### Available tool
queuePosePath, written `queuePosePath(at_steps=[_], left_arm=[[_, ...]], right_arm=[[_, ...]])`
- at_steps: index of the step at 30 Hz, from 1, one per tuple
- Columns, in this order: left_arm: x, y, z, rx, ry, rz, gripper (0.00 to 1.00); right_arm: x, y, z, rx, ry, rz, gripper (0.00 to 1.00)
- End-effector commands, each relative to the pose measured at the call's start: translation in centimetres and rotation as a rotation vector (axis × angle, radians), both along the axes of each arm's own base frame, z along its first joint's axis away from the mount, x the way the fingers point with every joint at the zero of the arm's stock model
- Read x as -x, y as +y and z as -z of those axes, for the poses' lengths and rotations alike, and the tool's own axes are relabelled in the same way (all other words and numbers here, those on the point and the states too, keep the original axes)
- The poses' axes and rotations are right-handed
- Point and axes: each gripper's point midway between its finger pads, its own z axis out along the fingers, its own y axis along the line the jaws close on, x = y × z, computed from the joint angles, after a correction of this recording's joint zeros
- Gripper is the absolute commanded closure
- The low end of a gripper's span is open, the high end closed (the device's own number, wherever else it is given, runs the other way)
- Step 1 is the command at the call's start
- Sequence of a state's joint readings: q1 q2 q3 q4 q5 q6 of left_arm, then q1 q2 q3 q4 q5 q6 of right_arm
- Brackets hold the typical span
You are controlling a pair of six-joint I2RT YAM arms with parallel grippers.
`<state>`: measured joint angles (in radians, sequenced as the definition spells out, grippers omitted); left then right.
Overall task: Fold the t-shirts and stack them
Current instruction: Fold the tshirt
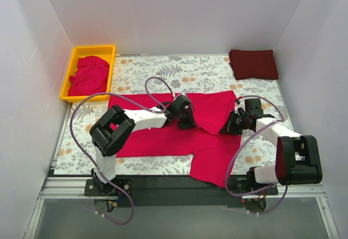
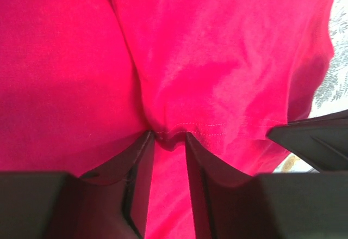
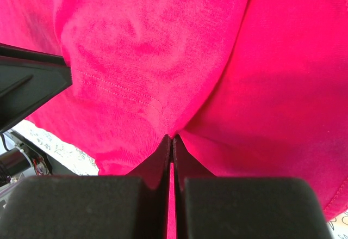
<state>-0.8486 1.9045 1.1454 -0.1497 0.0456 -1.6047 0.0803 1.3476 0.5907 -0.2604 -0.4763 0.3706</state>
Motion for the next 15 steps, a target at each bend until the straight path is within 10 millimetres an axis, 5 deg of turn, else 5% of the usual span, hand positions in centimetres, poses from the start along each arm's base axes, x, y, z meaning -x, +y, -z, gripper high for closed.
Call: queuePosePath(at_steps=[1,9,15], left_arm=[[-0.2,-1.0,-0.9,0.022,-0.011,0.013,0.73],[-0.5,-0.7,-1.0,-0.005,-0.029,0.012,1.00],[-0.8,-0.5,-2.4,-0.048,-0.040,0.030,1.00]], right_arm=[[0.1,0.2,0.0,-0.017,-0.004,-0.006,0.99],[0.0,0.2,0.0,-0.017,-0.005,-0.005,0.99],[0.2,0.3,-0.3,-0.021,-0.007,-0.008,0.99]])
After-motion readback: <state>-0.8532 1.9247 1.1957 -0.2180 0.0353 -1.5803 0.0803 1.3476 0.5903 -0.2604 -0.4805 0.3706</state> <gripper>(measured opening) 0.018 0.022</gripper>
